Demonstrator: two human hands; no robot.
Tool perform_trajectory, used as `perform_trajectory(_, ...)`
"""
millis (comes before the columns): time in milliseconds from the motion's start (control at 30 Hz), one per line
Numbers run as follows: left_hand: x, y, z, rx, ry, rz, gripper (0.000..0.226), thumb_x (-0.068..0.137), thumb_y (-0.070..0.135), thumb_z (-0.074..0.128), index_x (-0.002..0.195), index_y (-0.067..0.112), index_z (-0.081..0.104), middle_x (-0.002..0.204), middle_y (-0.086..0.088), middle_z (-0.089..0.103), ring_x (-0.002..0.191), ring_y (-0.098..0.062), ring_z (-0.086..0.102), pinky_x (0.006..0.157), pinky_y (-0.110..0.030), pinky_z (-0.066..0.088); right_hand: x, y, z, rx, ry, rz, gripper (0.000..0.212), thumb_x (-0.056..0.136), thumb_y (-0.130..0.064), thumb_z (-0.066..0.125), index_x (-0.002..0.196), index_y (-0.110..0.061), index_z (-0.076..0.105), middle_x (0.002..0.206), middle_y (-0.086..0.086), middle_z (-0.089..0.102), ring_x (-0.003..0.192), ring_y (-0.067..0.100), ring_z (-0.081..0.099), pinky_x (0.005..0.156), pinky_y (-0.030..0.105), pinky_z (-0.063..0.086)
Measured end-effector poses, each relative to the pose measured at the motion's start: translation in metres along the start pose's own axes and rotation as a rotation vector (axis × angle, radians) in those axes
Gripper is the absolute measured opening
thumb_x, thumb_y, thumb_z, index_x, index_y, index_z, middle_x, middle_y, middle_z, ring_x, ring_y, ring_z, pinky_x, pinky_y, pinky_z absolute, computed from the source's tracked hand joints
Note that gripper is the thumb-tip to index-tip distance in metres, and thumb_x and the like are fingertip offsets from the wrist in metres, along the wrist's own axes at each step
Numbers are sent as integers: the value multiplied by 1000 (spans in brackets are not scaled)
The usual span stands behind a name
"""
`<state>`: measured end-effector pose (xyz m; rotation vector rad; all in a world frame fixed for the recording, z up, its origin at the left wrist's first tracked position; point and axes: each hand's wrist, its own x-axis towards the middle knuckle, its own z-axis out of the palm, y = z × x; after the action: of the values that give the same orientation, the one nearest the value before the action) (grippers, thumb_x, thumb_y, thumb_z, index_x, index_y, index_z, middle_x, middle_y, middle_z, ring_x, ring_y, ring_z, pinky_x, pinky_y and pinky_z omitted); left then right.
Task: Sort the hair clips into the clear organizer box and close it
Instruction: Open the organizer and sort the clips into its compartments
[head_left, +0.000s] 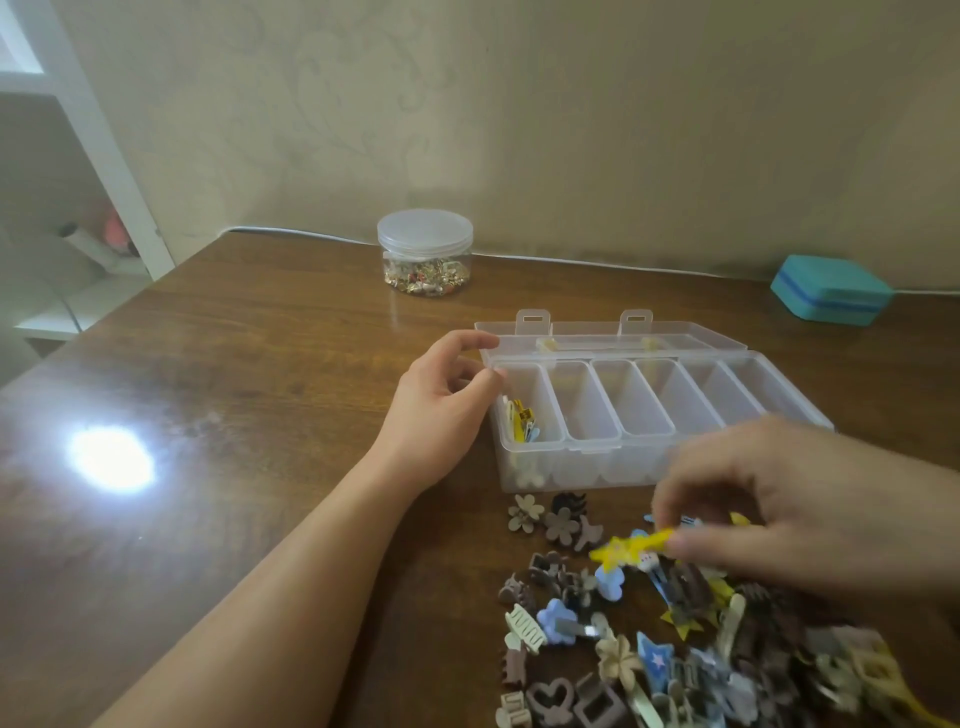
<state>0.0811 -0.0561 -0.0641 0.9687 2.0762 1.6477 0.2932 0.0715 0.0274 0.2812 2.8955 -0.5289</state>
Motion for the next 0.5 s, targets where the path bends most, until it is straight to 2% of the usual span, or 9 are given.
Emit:
perform_trajectory(67, 0, 0, 0, -1, -3, -1, 32, 94, 23, 57, 126, 28, 59, 96, 2, 74, 95, -14, 68, 68, -8, 47, 4, 2, -2, 178, 174, -18, 13, 76, -51, 62, 84, -42, 67, 77, -6, 65, 61, 8, 59, 52, 18, 46)
perform_trajectory(100, 0, 0, 0, -2, -6, -4, 33, 94, 24, 57, 127, 28, 58, 97, 2, 74, 96, -12, 68, 66, -6, 46, 7, 2, -1, 241, 301, -13, 9, 76, -46, 65, 79, -38, 69, 72, -3, 65, 56, 8, 57, 50, 18, 45)
perform_trajectory(167, 0, 1, -1, -5, -13, -5, 33, 95, 24, 57, 127, 29, 58, 99, 2, 74, 96, -12, 68, 66, -8, 46, 16, 2, 6, 256, 562, 39, 7, 77, -39, 68, 72, -34, 70, 65, -3, 63, 54, 9, 54, 49, 20, 43)
perform_trajectory(233, 0, 0, -1, -9, -10, 1, 32, 94, 24, 58, 126, 30, 58, 98, 2, 75, 96, -15, 68, 70, -14, 49, 25, 1, 17, 169, 713, 103, 9, 78, -40, 70, 72, -33, 69, 60, -4, 60, 56, 10, 54, 49, 28, 43)
perform_trajectory(333, 0, 0, -1, -17, -8, 2, 33, 94, 24, 58, 126, 29, 58, 97, 1, 75, 96, -16, 69, 75, -19, 51, 33, -3, 29, -8, 687, 127, 12, 82, -47, 65, 78, -36, 67, 57, -9, 56, 58, 6, 52, 48, 21, 34)
perform_trajectory(433, 0, 0, -1, -21, -9, 3, 33, 94, 23, 58, 126, 28, 59, 97, 1, 75, 95, -14, 69, 68, -9, 49, 31, -5, 27, -61, 655, 78, 20, 84, -54, 57, 84, -37, 68, 58, -12, 54, 64, 3, 52, 50, 21, 39)
perform_trajectory(500, 0, 0, -1, -14, -8, 5, 32, 94, 24, 57, 126, 29, 59, 96, 0, 75, 95, -15, 69, 69, -13, 49, 26, -8, 20, -61, 647, 12, 15, 85, -51, 61, 83, -38, 67, 58, -14, 53, 69, 2, 54, 49, 19, 38)
